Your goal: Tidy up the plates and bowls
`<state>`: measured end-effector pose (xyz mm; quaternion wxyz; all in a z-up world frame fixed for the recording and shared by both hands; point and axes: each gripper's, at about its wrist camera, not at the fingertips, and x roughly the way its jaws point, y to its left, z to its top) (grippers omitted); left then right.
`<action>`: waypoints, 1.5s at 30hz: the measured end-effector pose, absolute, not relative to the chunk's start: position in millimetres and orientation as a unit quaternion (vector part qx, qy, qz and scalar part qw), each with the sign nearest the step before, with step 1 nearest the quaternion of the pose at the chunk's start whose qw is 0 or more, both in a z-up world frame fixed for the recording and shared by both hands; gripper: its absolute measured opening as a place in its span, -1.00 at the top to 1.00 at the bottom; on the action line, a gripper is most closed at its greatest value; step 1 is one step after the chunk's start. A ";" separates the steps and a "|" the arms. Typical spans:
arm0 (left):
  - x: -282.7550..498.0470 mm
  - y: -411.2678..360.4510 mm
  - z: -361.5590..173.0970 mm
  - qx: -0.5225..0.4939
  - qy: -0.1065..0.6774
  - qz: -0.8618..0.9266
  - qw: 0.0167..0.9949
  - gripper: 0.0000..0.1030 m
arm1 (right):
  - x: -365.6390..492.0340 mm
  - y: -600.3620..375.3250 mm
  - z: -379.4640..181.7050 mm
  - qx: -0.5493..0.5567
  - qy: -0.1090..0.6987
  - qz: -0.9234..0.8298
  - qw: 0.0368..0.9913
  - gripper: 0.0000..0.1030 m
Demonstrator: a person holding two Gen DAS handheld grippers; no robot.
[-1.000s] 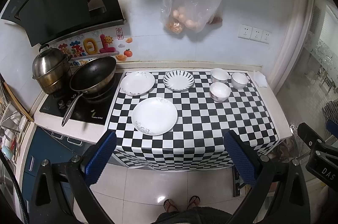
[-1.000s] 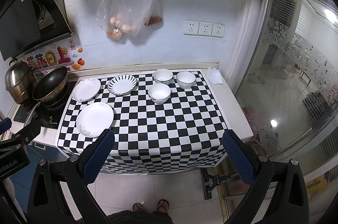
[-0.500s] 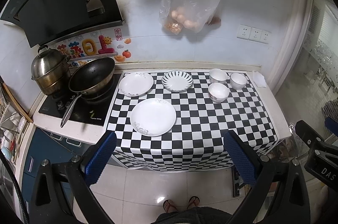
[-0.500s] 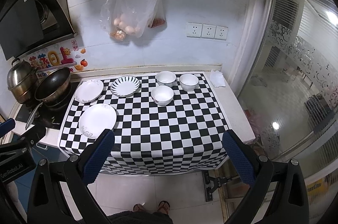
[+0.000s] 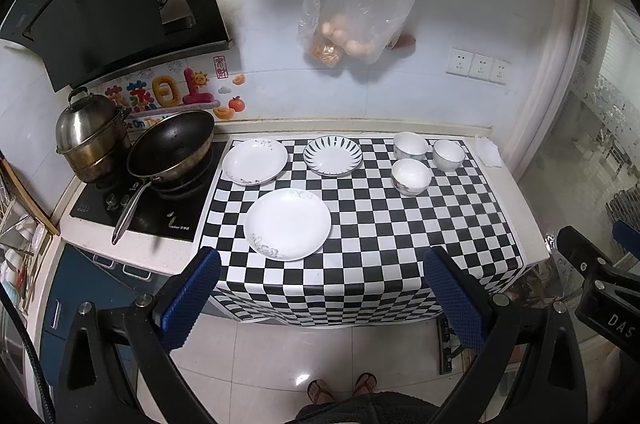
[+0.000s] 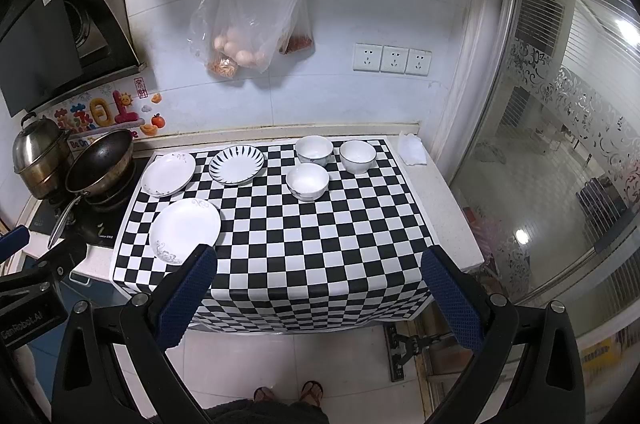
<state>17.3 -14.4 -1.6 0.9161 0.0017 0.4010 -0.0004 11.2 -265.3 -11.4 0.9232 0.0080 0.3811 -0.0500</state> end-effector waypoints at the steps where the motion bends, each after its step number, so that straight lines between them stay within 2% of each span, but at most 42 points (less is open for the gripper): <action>1: 17.1 -14.7 -1.7 0.001 0.401 0.000 0.916 -0.99 | 11.7 -266.1 -11.3 0.009 0.382 -0.049 0.923 -1.00; 36: 25.9 -5.0 5.2 -0.006 0.393 0.002 0.919 -0.99 | 21.2 -266.4 -8.2 0.008 0.382 -0.052 0.923 -1.00; 45: 28.9 11.4 -6.7 -0.013 0.394 0.008 0.919 -0.99 | 34.2 -262.8 -13.4 0.021 0.386 -0.043 0.921 -1.00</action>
